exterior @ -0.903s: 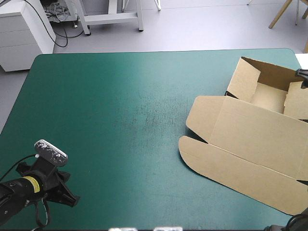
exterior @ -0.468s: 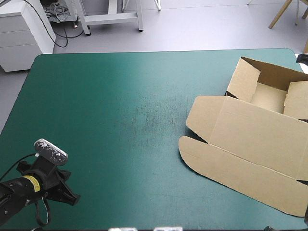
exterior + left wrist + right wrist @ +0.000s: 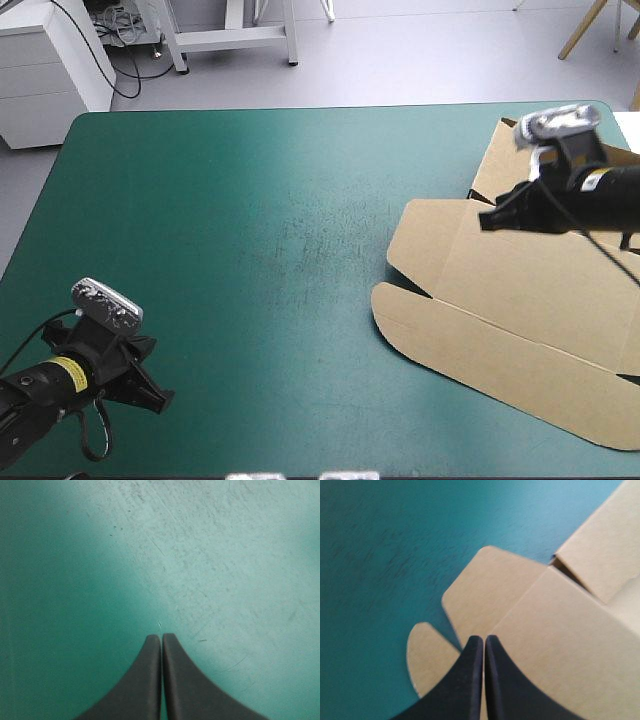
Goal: Fold the box
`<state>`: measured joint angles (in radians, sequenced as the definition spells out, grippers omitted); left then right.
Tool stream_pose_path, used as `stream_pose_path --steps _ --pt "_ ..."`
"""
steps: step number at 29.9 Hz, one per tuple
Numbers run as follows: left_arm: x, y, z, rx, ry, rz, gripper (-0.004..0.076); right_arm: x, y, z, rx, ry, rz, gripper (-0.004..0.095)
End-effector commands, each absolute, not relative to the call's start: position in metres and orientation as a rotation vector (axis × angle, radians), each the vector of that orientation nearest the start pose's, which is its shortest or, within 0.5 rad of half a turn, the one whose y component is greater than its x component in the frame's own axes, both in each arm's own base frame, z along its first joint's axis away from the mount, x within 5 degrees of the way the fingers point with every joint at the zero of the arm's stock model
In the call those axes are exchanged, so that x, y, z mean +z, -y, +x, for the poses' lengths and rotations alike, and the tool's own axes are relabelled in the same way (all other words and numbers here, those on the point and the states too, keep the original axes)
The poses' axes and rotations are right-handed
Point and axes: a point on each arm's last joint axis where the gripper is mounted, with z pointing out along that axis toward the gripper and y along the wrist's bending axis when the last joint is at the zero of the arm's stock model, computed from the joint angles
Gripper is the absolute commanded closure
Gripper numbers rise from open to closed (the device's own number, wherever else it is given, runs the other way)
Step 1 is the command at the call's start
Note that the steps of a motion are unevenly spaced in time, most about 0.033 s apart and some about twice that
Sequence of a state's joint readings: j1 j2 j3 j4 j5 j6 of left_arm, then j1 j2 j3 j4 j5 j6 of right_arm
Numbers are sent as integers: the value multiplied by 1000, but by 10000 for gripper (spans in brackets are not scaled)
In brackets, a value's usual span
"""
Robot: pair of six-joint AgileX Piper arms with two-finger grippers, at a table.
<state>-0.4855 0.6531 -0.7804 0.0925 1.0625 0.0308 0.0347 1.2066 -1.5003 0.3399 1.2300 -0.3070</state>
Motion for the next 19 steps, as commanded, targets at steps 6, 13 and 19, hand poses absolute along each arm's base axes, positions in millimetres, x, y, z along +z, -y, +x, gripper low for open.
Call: stream_pose_path --steps 6,13,19 --pt "317 41 88 -111 -2269 685 734 405 -62 145 379 -2189 -567 910" --pt "310 33 70 -143 -2171 668 734 358 -49 96 366 -2164 -549 912" --pt "295 27 59 -147 -2148 662 734 328 -40 71 334 -2104 -528 912"
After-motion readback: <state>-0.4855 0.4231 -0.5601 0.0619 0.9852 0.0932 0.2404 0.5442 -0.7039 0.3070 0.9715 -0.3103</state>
